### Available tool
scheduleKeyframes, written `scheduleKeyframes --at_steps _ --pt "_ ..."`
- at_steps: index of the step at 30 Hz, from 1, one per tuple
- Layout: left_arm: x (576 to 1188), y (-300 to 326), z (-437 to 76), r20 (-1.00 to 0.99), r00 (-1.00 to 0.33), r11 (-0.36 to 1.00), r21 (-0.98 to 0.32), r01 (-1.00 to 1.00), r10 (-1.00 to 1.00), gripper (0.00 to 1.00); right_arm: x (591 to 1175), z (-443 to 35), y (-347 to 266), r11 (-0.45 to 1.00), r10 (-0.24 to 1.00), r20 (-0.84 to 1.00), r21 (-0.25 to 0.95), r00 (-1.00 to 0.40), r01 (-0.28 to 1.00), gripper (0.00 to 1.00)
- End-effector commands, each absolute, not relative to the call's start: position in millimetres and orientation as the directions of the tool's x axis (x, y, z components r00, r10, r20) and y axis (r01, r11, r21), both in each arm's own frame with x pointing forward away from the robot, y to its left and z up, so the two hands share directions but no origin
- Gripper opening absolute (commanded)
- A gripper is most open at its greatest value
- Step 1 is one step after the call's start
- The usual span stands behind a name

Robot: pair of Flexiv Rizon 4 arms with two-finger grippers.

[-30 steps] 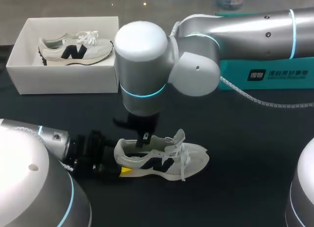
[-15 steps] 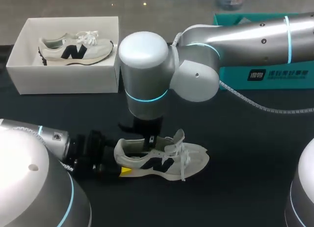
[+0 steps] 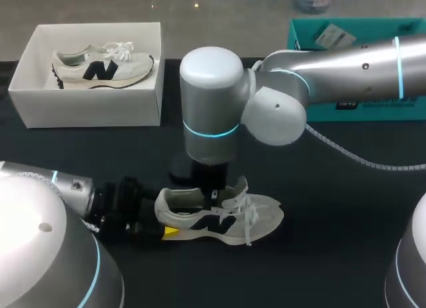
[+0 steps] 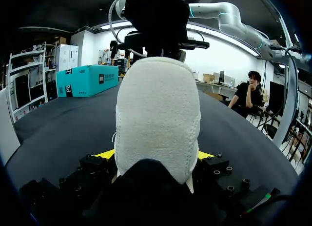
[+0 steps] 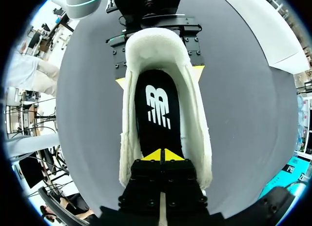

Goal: Take the shoe out of the shoebox, open the shoe tongue, remove and reinsert the insole, then place the shoe into the shoebox

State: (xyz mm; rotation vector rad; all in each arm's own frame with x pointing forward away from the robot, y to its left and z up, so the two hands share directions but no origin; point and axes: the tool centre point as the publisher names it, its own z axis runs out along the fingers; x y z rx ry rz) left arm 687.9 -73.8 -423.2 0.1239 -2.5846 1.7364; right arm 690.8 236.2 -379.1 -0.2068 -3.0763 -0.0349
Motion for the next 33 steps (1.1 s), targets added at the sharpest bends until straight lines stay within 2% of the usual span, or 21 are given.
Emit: scheduleKeyframes --at_steps 1,7,8,9,12,17,26,28,29,30,31,32,33 --pt "687.5 -73.3 -423.6 0.065 -0.997 0.377 -0.923 -0.08 -0.052 0.0 697.4 -392.0 236.9 0.99 0.136 0.05 0.026 -0.99 0.137 0.0" --pt "687.5 -73.3 -423.6 0.065 -0.997 0.377 -0.923 -0.08 -0.052 0.0 704.0 -398.3 238.2 0.992 0.124 0.018 0.017 -0.992 0.124 0.01" --pt "687.5 -73.3 -423.6 0.065 -0.997 0.377 -0.923 -0.08 -0.052 0.0 704.2 -398.8 238.3 0.992 0.122 0.014 0.016 -0.992 0.122 0.07" --pt "687.5 -73.3 -423.6 0.065 -0.997 0.377 -0.923 -0.08 -0.052 0.0 704.2 -399.5 238.4 0.992 0.122 0.013 0.015 -0.992 0.122 0.18" --pt "687.5 -73.3 -423.6 0.065 -0.997 0.377 -0.923 -0.08 -0.052 0.0 704.4 -401.2 238.4 0.993 0.12 0.005 0.017 -0.993 0.12 0.27" --pt "687.5 -73.3 -423.6 0.065 -0.997 0.377 -0.923 -0.08 -0.052 0.0 707.4 -409.1 239.8 0.992 0.12 0.018 0.028 -0.993 0.12 0.33" --pt "687.5 -73.3 -423.6 0.065 -0.997 0.377 -0.923 -0.08 -0.052 0.0 702.3 -444.2 249.1 0.991 0.106 0.144 0.065 -0.984 0.117 0.34" --pt "687.5 -73.3 -423.6 0.065 -0.997 0.377 -0.923 -0.08 -0.052 0.0 699.7 -452.3 251.2 0.99 0.109 0.176 0.069 -0.978 0.122 0.31" --pt "687.5 -73.3 -423.6 0.065 -0.997 0.377 -0.923 -0.08 -0.052 0.0 698.1 -456.1 252.5 0.99 0.109 0.19 0.072 -0.976 0.124 0.27" --pt "687.5 -73.3 -423.6 0.065 -0.997 0.377 -0.923 -0.08 -0.052 0.0 696.4 -459.0 253.9 0.989 0.112 0.202 0.073 -0.973 0.129 0.19" --pt "687.5 -73.3 -423.6 0.065 -0.997 0.377 -0.923 -0.08 -0.052 0.0 694.8 -461.6 254.7 0.988 0.121 0.217 0.071 -0.969 0.139 0.05" --pt "687.5 -73.3 -423.6 0.065 -0.997 0.377 -0.923 -0.08 -0.052 0.0 693.4 -463.5 255.1 0.987 0.124 0.225 0.069 -0.966 0.143 0.0" --pt "687.5 -73.3 -423.6 0.065 -0.997 0.377 -0.923 -0.08 -0.052 0.0 692.2 -463.9 255.4 0.986 0.129 0.231 0.078 -0.964 0.15 0.0"
